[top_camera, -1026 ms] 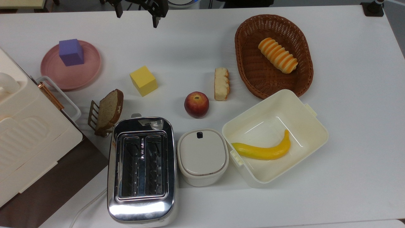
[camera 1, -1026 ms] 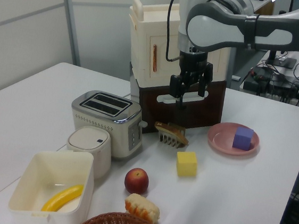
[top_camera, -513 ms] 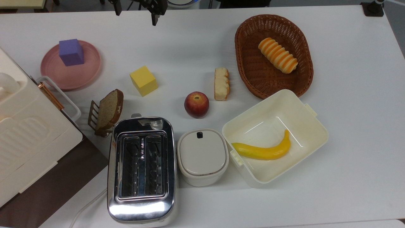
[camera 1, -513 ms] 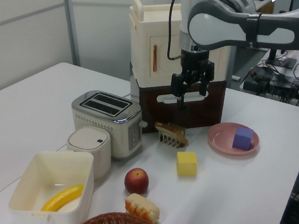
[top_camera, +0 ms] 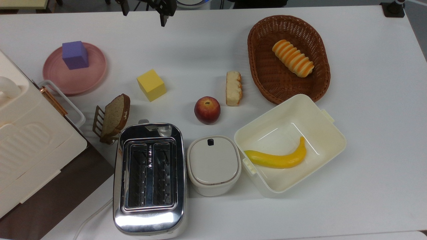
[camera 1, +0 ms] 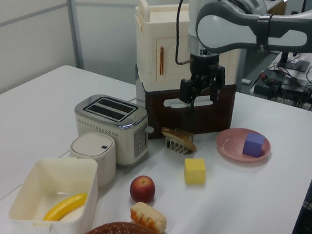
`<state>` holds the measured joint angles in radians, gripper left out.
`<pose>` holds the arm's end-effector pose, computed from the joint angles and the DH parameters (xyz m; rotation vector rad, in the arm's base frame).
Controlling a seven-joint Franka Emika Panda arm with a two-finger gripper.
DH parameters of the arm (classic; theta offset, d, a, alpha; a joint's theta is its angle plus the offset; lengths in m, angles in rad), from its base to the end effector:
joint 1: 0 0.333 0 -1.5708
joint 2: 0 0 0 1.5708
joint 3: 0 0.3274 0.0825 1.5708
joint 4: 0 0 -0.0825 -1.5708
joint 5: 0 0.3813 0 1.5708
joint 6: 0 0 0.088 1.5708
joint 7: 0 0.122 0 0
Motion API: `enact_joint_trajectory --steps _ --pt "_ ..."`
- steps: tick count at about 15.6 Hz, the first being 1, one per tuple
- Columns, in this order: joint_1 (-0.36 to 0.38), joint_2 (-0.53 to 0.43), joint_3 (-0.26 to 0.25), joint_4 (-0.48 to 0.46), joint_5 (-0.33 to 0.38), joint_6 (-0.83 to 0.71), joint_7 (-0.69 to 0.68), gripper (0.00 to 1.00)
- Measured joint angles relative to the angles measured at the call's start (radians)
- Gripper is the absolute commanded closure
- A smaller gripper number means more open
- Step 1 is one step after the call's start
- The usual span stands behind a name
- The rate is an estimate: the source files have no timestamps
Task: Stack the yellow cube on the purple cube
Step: 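Move the gripper down toward the yellow cube on the table, then close the gripper around the yellow cube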
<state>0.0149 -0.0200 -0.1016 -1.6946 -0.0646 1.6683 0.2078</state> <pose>0.5483 -0.0555 0.5821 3.0472 -0.4418 -0.0040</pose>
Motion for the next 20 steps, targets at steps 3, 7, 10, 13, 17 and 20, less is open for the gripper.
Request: enact_joint_trajectory --steps 3,7,10,13,17,20 --pt "-0.001 -0.003 -0.022 -0.062 0.030 0.047 0.104 0.00" --pt "-0.001 -0.003 -0.050 -0.171 0.040 0.126 0.273 0.00" --pt "0.000 0.002 -0.050 -0.261 0.040 0.269 0.384 0.00" --pt "0.000 0.026 -0.051 -0.327 0.040 0.421 0.466 0.00" --pt "0.000 0.083 -0.051 -0.364 0.040 0.557 0.513 0.00" --pt "0.000 0.117 -0.053 -0.364 0.040 0.583 0.519 0.00"
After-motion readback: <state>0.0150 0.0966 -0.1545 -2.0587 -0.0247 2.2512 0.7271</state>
